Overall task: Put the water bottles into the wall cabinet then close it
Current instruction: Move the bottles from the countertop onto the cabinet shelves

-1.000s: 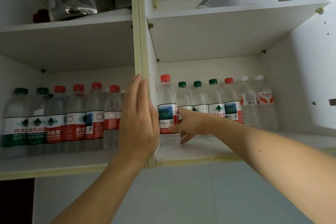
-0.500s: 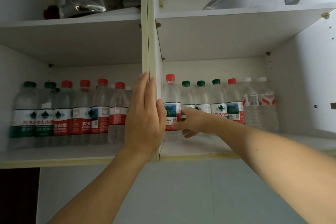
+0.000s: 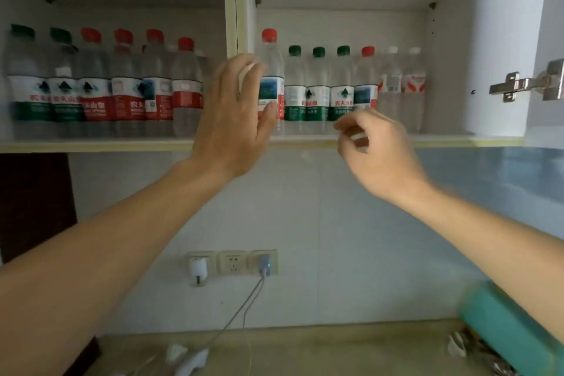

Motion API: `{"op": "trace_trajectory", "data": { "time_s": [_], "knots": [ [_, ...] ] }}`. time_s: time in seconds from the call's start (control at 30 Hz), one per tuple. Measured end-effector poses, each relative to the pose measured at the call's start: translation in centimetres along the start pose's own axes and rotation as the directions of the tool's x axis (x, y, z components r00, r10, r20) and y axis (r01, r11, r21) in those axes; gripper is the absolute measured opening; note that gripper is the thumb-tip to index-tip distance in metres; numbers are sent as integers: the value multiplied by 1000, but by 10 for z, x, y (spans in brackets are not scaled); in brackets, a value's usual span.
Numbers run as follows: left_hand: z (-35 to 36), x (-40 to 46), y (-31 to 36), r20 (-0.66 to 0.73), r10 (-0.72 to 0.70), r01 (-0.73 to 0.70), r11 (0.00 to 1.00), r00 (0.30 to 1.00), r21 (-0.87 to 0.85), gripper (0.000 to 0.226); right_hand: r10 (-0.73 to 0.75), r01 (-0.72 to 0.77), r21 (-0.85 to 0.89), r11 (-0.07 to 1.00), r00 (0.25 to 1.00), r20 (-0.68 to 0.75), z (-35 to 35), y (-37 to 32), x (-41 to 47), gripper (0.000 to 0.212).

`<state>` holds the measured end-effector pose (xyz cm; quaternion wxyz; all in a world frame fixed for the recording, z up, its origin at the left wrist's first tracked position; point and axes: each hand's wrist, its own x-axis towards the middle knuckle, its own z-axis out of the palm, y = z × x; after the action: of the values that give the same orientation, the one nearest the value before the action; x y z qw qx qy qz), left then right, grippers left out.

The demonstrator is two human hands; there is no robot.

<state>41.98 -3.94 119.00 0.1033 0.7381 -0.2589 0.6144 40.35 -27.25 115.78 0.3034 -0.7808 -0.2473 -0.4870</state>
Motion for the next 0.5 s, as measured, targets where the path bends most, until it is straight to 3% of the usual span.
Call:
{"op": "trace_trajectory", "data": {
  "time_s": [0.07,0.17,0.27,0.33,0.4,0.5],
  "knots": [
    [-11,-31,19,54,40,-34,993,998,-116,42,-34,34,-31,999,999,1,-2,1,-42,20],
    [-18,-89,43,262,-22,94,960,965,-264,35,60,-58,-17,998,993,106,7,8,-104,20],
    [-14,-163,63,526,-61,274,900,848,-338,28,260,-269,-8,963,925,278,24,17,-170,18],
    [-7,-221,71,734,-15,324,903,679,-282,30,371,-384,-49,922,841,393,38,25,-212,18],
    [-4,-285,76,907,37,328,926,419,-190,37,450,-470,-97,877,736,505,55,30,-253,16],
    [-10,-375,75,996,5,415,909,87,-40,45,506,-570,-132,811,569,648,87,24,-314,15]
  ]
}}
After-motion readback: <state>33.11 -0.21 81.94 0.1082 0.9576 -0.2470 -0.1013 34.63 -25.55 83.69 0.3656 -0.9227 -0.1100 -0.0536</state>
